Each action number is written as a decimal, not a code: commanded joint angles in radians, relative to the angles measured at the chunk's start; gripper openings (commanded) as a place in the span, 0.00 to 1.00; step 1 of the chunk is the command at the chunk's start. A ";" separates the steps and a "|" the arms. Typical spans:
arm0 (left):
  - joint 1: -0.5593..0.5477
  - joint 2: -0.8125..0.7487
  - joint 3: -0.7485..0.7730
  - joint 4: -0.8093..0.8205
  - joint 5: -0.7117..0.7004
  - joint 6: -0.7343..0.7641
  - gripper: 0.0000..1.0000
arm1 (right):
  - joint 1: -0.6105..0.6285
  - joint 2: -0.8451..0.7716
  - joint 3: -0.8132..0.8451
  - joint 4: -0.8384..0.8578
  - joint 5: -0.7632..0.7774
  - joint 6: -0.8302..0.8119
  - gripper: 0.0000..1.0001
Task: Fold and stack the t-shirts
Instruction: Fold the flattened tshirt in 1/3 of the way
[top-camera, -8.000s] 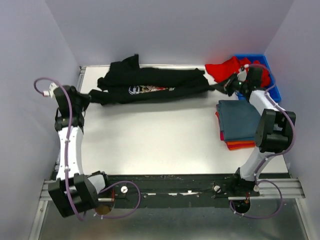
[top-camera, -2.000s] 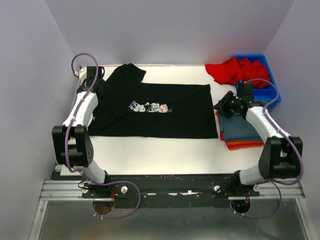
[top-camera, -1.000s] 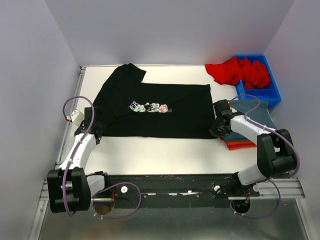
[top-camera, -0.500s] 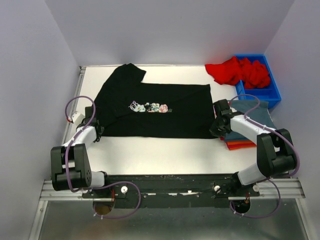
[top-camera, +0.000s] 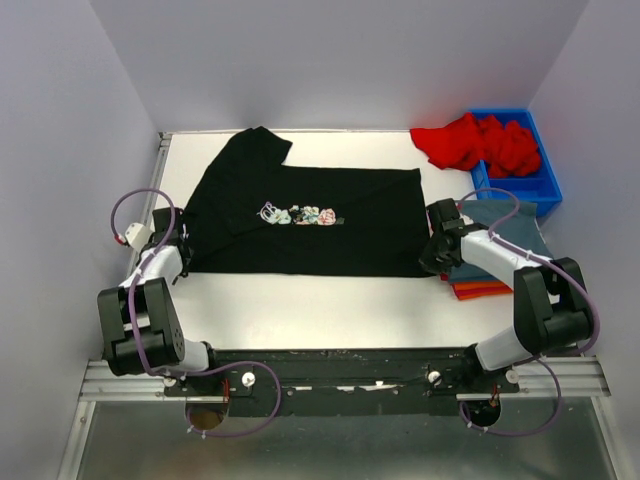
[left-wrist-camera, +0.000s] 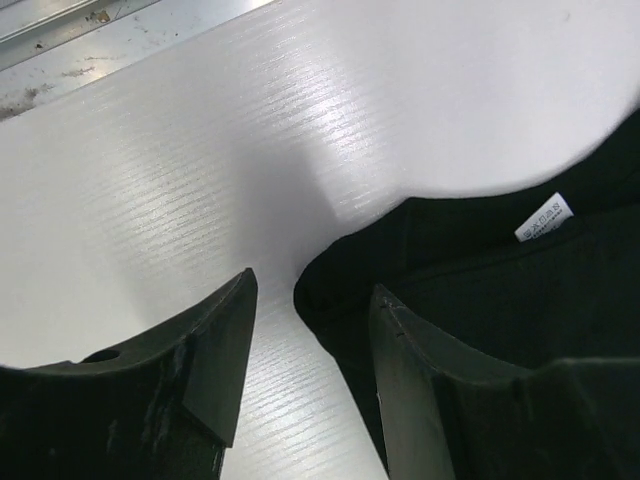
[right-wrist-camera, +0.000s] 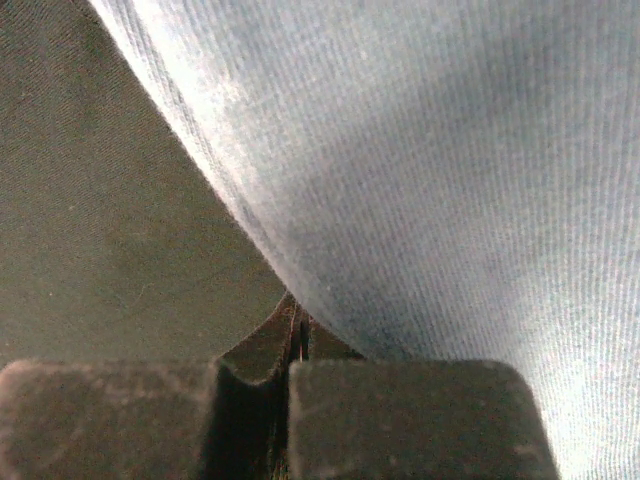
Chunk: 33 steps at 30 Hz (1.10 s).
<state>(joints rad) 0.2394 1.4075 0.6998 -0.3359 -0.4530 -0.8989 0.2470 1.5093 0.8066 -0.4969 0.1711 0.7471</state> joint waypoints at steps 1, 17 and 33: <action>0.005 -0.056 0.023 0.005 0.025 0.017 0.61 | 0.000 -0.023 -0.024 0.038 -0.001 -0.034 0.01; 0.001 -0.118 -0.066 0.014 0.180 -0.054 0.59 | 0.000 -0.161 -0.106 0.129 -0.041 -0.061 0.00; 0.070 -0.163 -0.031 0.038 0.108 -0.005 0.56 | 0.000 -0.112 -0.121 0.162 -0.084 -0.055 0.01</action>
<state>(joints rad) 0.2886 1.2591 0.6380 -0.3336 -0.3256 -0.9325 0.2470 1.3827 0.6945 -0.3515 0.1097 0.6979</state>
